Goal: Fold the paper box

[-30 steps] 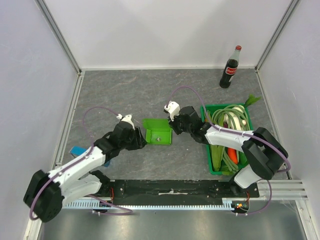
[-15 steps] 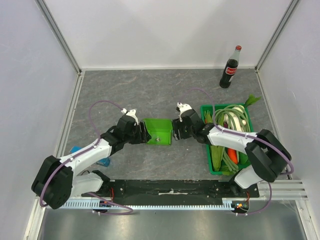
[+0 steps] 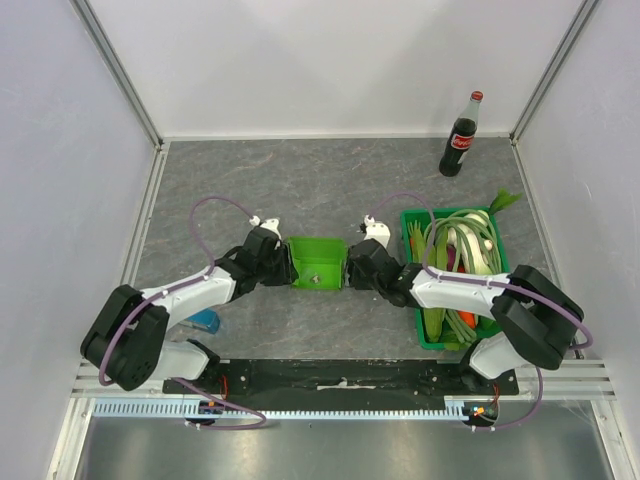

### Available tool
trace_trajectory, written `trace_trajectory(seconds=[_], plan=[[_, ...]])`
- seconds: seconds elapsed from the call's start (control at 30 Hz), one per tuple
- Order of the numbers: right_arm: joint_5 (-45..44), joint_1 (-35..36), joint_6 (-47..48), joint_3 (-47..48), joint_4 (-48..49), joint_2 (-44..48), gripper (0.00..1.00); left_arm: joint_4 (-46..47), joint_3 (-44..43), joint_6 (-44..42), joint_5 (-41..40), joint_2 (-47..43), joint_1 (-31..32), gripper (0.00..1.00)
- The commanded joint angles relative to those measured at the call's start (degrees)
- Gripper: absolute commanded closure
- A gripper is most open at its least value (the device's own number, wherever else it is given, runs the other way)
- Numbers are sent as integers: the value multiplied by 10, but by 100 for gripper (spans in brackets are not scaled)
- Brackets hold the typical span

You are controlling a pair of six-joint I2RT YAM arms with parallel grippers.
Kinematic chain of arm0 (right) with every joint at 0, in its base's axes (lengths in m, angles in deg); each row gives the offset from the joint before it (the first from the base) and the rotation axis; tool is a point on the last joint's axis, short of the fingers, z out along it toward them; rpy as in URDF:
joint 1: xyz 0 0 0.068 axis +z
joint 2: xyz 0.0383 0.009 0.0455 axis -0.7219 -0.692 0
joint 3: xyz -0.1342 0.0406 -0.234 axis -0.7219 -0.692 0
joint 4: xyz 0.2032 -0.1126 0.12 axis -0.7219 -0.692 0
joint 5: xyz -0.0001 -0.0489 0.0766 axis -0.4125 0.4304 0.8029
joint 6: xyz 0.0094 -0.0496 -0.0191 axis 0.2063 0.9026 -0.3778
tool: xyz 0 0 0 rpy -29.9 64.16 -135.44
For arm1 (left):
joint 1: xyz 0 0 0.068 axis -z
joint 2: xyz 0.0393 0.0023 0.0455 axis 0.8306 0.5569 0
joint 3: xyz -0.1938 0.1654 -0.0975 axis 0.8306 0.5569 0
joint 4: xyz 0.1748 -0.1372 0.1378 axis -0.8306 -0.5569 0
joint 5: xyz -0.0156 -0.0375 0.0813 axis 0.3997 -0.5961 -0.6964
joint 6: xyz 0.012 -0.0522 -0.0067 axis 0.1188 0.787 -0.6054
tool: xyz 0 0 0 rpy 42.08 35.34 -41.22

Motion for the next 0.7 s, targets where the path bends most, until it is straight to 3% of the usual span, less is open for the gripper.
trace_trajectory(seconds=[0.0, 0.33, 0.57, 0.63, 0.67], plan=[[-55, 11, -30, 12, 32, -21, 51, 33, -22, -29, -12, 16, -3, 53], [-81, 35, -7, 58, 29, -79, 55, 37, -23, -38, -21, 26, -3, 53], [-96, 48, -2, 73, 26, -97, 63, 38, -19, -43, -47, 17, -3, 53], [-94, 50, 4, 76, 27, -98, 61, 38, -16, -43, -50, 3, -3, 50], [-92, 50, 8, 78, 30, -99, 60, 37, -16, -42, -53, 0, -3, 42]])
